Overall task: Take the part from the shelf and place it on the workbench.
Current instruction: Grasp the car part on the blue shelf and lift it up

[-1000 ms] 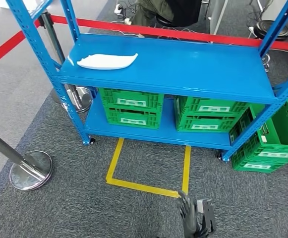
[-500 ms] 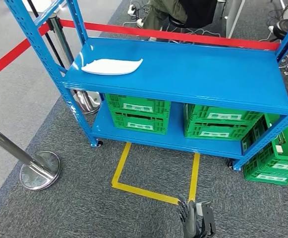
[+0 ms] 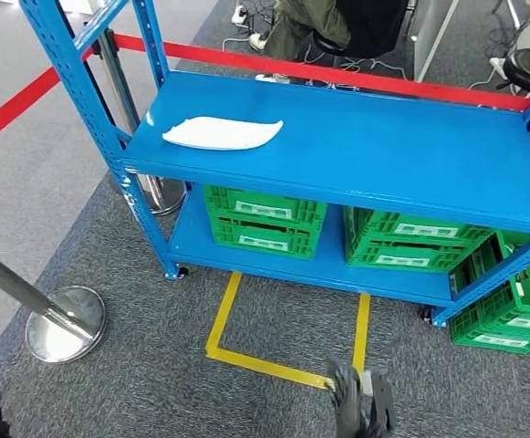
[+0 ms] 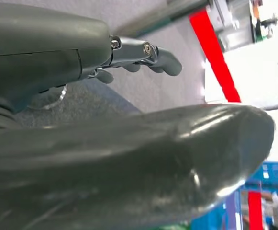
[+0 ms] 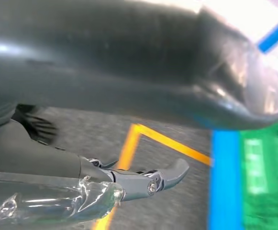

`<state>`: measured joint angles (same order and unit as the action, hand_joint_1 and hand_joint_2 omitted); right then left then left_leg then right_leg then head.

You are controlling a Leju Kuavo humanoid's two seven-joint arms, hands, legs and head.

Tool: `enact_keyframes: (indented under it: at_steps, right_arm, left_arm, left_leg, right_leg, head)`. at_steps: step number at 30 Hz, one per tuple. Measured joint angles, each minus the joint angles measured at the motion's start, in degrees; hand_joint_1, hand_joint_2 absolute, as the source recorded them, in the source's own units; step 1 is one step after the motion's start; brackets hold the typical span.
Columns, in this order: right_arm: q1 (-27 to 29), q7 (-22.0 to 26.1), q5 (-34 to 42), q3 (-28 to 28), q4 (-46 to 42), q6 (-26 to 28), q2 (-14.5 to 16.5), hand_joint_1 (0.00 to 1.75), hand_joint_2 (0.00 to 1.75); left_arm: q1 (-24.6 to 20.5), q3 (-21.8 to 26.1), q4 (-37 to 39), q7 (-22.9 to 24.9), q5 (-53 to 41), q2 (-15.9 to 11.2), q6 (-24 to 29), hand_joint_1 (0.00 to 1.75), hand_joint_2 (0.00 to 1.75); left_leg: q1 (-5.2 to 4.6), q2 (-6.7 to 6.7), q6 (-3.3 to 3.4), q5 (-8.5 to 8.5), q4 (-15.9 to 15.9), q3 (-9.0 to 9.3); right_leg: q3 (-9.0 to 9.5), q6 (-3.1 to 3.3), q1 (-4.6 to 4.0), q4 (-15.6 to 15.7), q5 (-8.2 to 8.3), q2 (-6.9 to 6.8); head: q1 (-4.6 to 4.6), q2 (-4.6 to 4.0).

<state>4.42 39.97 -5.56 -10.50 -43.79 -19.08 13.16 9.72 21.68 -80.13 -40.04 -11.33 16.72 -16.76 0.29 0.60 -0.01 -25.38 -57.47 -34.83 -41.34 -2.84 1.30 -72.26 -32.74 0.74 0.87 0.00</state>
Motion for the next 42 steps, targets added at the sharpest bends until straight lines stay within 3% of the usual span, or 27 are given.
enact_keyframes:
  at_steps: [2,3,7,8,9,11,12,14,16,17,18,19,21,23,27,29,31,32,33,34,36,38,39,42]
  right_arm:
    - [-2.09,0.07,-0.1,-0.58,1.18,0.57,-0.37,0.0,0.0]
    - [-2.64,0.06,-0.17,-0.79,1.6,0.68,-0.55,0.0,0.0]
    - [-3.06,0.02,-0.28,-1.06,2.98,0.81,-1.08,0.0,0.0]
    - [-3.14,0.02,-0.27,-1.12,3.22,0.82,-1.15,0.0,0.0]
    - [-3.28,0.01,-0.28,-1.18,3.44,0.86,-1.22,0.0,0.0]
    - [-3.47,-0.03,-0.59,-1.25,3.89,1.71,-1.34,0.0,0.0]
    - [-3.73,-0.13,-0.96,-1.33,4.3,2.88,-1.41,0.0,0.0]
    - [-5.28,-0.9,-2.22,-2.21,7.06,7.89,-2.09,0.0,0.0]
    - [-7.23,-2.85,-3.07,-4.03,11.75,13.67,-3.39,0.0,0.0]
    - [-7.75,-4.32,-3.04,-5.11,14.05,15.54,-4.14,0.0,0.0]
    - [-7.89,-6.1,-2.84,-6.28,16.13,16.72,-4.94,0.0,0.0]
    - [-7.8,-8.07,-2.73,-7.47,18.12,17.61,-5.68,0.0,0.0]
    - [-7.4,-12.32,-3.4,-9.34,21.8,19.8,-6.9,0.0,0.0]
    - [-6.82,-17.47,-4.88,-10.28,24.54,22.59,-7.56,0.0,0.0]
    - [-5.9,-27.72,-7.56,-10.91,27.86,26.93,-8.08,0.0,0.0]
    - [-5.94,-30.24,-8.25,-10.92,28.92,27.28,-8.16,0.0,0.0]
    - [-5.87,-31.6,-8.59,-10.93,29.71,27.25,-8.16,0.0,0.0]
    - [-5.77,-32.0,-8.71,-10.93,30.01,27.21,-8.16,0.0,0.0]
    - [-5.67,-32.32,-8.82,-10.93,30.25,27.15,-8.16,0.0,0.0]
    - [-5.59,-32.54,-8.91,-10.93,30.45,27.08,-8.16,0.0,0.0]
    - [-5.46,-32.77,-9.06,-10.93,30.82,26.83,-8.16,0.0,0.0]
    - [-5.44,-32.87,-9.19,-10.94,31.13,26.55,-8.18,0.0,0.0]
    - [-5.45,-32.9,-9.26,-10.95,31.23,26.46,-8.18,0.0,0.0]
    - [-5.6,-32.91,-9.43,-10.95,31.31,26.21,-8.21,0.0,0.0]
  left_arm:
    - [-0.26,-1.02,0.43,0.0,-0.49,-0.16,0.16,0.0,0.0]
    - [-0.35,-1.37,0.57,0.0,-0.6,-0.23,0.21,0.0,0.0]
    - [-0.79,-2.33,0.84,0.0,-0.68,-0.37,0.34,0.0,0.0]
    - [-0.86,-2.5,0.9,0.0,-0.69,-0.39,0.35,0.0,0.0]
    - [-0.95,-2.65,0.97,0.0,-0.7,-0.46,0.37,0.0,0.0]
    - [-1.2,-2.94,1.03,0.0,-0.83,-0.72,0.42,0.0,0.0]
    - [-1.35,-3.13,1.05,0.0,-0.95,-0.9,0.48,0.0,0.0]
    - [-1.49,-3.74,1.05,0.0,-1.33,-1.22,0.94,0.0,0.0]
    - [-1.44,-4.61,1.04,0.0,-1.79,-1.51,1.63,0.0,0.0]
    - [-1.38,-5.11,1.02,0.0,-2.02,-1.64,1.93,0.0,0.0]
    - [-1.29,-5.63,0.92,0.0,-2.23,-1.78,2.22,0.0,0.0]
    - [-1.16,-6.19,0.75,0.0,-2.45,-1.93,2.54,0.0,0.0]
    - [-0.92,-7.34,0.32,0.09,-2.92,-2.29,3.23,0.0,0.0]
    - [-0.88,-8.65,-0.01,0.4,-3.18,-2.6,3.86,0.0,0.0]
    - [-0.97,-11.43,-0.69,1.21,-3.23,-3.19,5.02,0.0,0.0]
    - [-0.99,-12.84,-1.02,1.69,-3.64,-3.5,5.46,0.0,0.0]
    - [-0.91,-14.21,-1.29,2.15,-4.25,-3.72,5.8,0.0,0.0]
    - [-0.79,-14.82,-1.46,2.38,-4.56,-3.82,5.94,0.0,0.0]
    - [-0.67,-15.42,-1.69,2.64,-4.85,-3.93,6.06,0.0,0.0]
    - [-0.59,-15.97,-1.96,2.9,-5.14,-4.04,6.15,0.0,0.0]
    - [-0.58,-17.21,-2.46,3.49,-5.67,-4.28,6.35,0.0,0.0]
    - [-0.57,-18.42,-2.81,4.11,-6.03,-4.61,6.61,0.0,0.0]
    - [-0.57,-18.94,-2.97,4.35,-6.13,-4.79,6.71,0.0,0.0]
    - [-0.72,-20.17,-3.45,4.71,-6.18,-5.24,6.88,0.0,0.0]
  left_leg:
    - [-0.15,-0.02,0.28,-1.13,0.0,1.64]
    - [-0.21,0.1,0.32,-1.78,0.0,2.65]
    - [-0.49,0.54,-0.18,-4.55,0.13,6.15]
    - [-0.56,0.58,-0.5,-4.97,0.19,6.69]
    - [-0.64,0.6,-0.83,-5.16,0.16,7.12]
    - [-0.7,0.52,-1.38,-4.88,-0.94,7.11]
    - [-0.71,0.45,-1.65,-4.63,-2.73,6.14]
    - [-0.58,0.34,-2.25,-5.73,-8.87,2.07]
    - [-0.38,0.31,-2.63,-9.11,-14.48,-2.64]
    - [-0.32,0.3,-2.73,-10.24,-15.49,-4.11]
    - [-0.24,0.29,-2.81,-10.03,-14.91,-4.68]
    - [-0.1,0.26,-2.89,-8.32,-12.76,-4.4]
    - [0.34,0.16,-3.07,-2.77,-5.98,-2.75]
    - [0.59,-0.2,-2.56,0.28,-1.59,-1.64]
    - [0.67,-0.36,-0.16,0.37,-0.85,-0.13]
    - [0.55,-0.41,0.51,-0.15,-0.85,0.88]
    - [0.27,-0.42,0.86,-1.05,-0.86,1.75]
    - [0.13,-0.37,0.94,-1.59,-0.86,2.32]
    - [0.0,-0.31,0.98,-2.19,-0.86,3.04]
    - [-0.1,-0.26,0.98,-2.84,-0.86,3.9]
    - [-0.24,-0.2,0.81,-4.22,-0.88,5.7]
    - [-0.28,-0.14,0.28,-5.4,-0.66,6.9]
    - [-0.27,-0.11,-0.07,-5.65,-0.61,7.32]
    - [-0.21,-0.15,-1.1,-5.04,-2.3,7.21]
  right_leg:
    - [-2.69,0.15,-0.69,-3.55,-0.72,0.0]
    - [-2.8,0.22,-0.89,-2.46,0.41,-0.01]
    - [-0.31,1.23,-1.25,10.74,11.36,-0.17]
    - [-0.03,1.44,-1.33,12.32,12.84,-0.18]
    - [0.23,1.6,-1.38,12.92,13.15,-0.14]
    - [1.07,2.03,-1.11,13.1,12.89,-0.1]
    - [1.55,2.26,-0.95,13.18,12.58,-0.08]
    - [2.42,2.55,-0.75,13.29,11.82,-0.03]
    - [3.45,2.62,-0.7,13.3,10.8,0.02]
    - [4.15,2.53,-0.69,13.3,10.22,0.01]
    - [4.99,2.37,-0.67,13.3,9.6,-0.03]
    - [5.9,2.18,-0.63,13.3,8.96,-0.08]
    - [7.39,1.65,-0.64,13.1,7.73,-0.02]
    - [8.14,0.93,-0.81,12.98,6.59,0.15]
    - [9.02,-0.53,-0.8,11.49,5.39,-0.06]
    - [6.52,-0.82,-0.77,6.64,3.45,-0.29]
    - [2.17,-0.87,-0.8,-0.06,0.56,-0.32]
    - [0.52,-0.8,-0.84,-1.86,-0.42,-0.32]
    - [-0.28,-0.63,-0.91,-1.8,-0.51,-0.32]
    - [-0.18,-0.36,-1.0,0.12,0.55,-0.31]
    - [1.52,0.42,-1.33,6.94,5.9,-0.3]
    - [2.96,1.1,-1.77,11.3,9.73,-0.27]
    - [3.36,1.39,-1.96,11.96,10.27,-0.25]
    - [5.15,2.21,-1.83,13.01,9.7,0.04]
  head:
    - [-0.04,0.0]
    - [-0.04,0.0]
    - [-0.12,-0.01]
    - [-0.06,-0.01]
    - [-0.04,-0.01]
    - [0.07,-0.01]
    - [0.15,-0.01]
    - [0.36,-0.01]
    - [0.46,0.0]
    - [0.5,0.0]
    - [0.51,0.0]
    - [0.48,0.0]
    - [0.57,-0.01]
    - [0.73,-0.01]
    - [0.37,0.0]
    - [0.1,0.0]
    - [-0.12,0.0]
    - [-0.19,0.0]
    - [-0.25,0.0]
    - [-0.27,0.0]
    - [-0.27,0.0]
    - [-0.26,0.0]
    - [-0.27,0.0]
    - [-0.22,0.0]
